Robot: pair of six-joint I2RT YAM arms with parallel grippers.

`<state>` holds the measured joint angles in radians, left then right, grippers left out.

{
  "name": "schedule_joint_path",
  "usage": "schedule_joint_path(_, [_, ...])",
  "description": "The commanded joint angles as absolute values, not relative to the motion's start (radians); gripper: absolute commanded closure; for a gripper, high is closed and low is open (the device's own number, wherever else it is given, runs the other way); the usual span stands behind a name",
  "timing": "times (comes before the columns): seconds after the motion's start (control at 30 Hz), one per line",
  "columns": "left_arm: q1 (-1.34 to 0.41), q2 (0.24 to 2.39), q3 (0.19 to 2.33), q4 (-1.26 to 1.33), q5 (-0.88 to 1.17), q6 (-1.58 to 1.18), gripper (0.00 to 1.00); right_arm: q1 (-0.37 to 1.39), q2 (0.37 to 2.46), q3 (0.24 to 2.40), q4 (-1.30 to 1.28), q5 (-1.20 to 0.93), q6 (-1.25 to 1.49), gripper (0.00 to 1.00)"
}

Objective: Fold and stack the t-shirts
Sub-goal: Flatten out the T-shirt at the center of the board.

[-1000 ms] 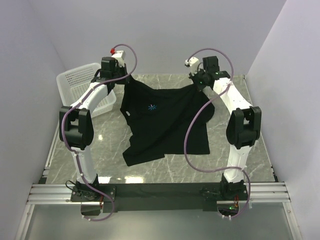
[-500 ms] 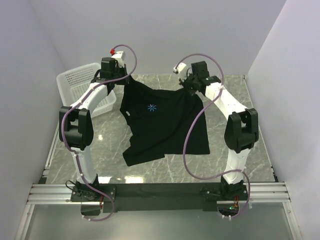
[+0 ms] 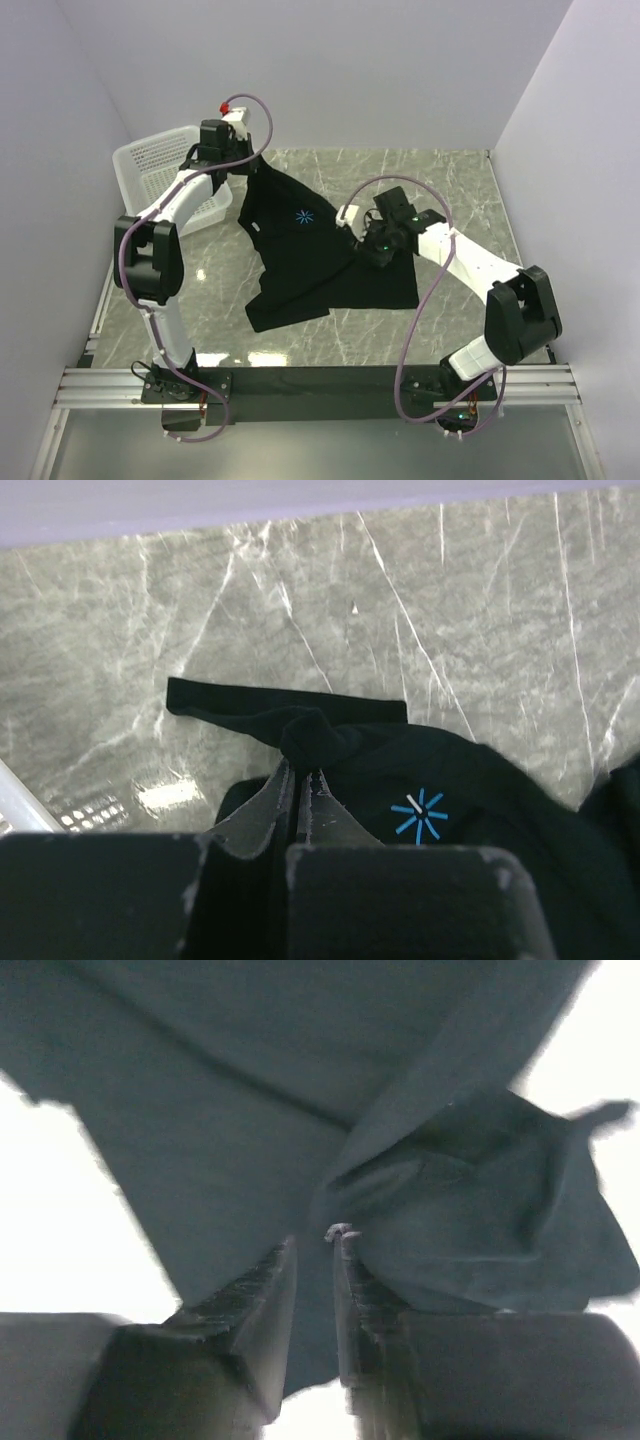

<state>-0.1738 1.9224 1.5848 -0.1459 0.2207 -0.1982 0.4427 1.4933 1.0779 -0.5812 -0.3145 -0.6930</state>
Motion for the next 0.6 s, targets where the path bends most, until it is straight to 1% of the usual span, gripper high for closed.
schedule_joint_path(0.0, [-0.172,1.842,1.546,-0.101,0.27,-0.173,1.0,0.468,1.502,1.089,-0.633,-0.431,-0.646,0.6])
schedule_joint_path(0.1, [-0.172,1.815,1.506,-0.091,0.285,-0.164,1.0,0.442,1.496,1.137,-0.634,-0.436,-0.611,0.54])
schedule_joint_path(0.17, [-0.17,1.795,1.48,-0.081,0.291,-0.16,1.0,0.365,1.49,1.207,-0.637,-0.48,-0.594,0.52])
schedule_joint_path(0.23, [-0.17,1.783,1.467,-0.072,0.301,-0.158,1.0,0.287,1.523,1.288,-0.663,-0.488,-0.563,0.51])
schedule_joint_path(0.37, [-0.17,1.775,1.447,-0.057,0.316,-0.17,1.0,0.183,1.598,1.338,-0.644,-0.468,-0.554,0.51])
schedule_joint_path(0.5, [-0.17,1.782,1.456,-0.055,0.321,-0.181,0.99,0.147,1.701,1.402,-0.684,-0.512,-0.662,0.51])
schedule_joint_path(0.57, [-0.17,1.786,1.463,-0.06,0.324,-0.181,0.99,0.149,1.787,1.489,-0.751,-0.534,-0.71,0.51])
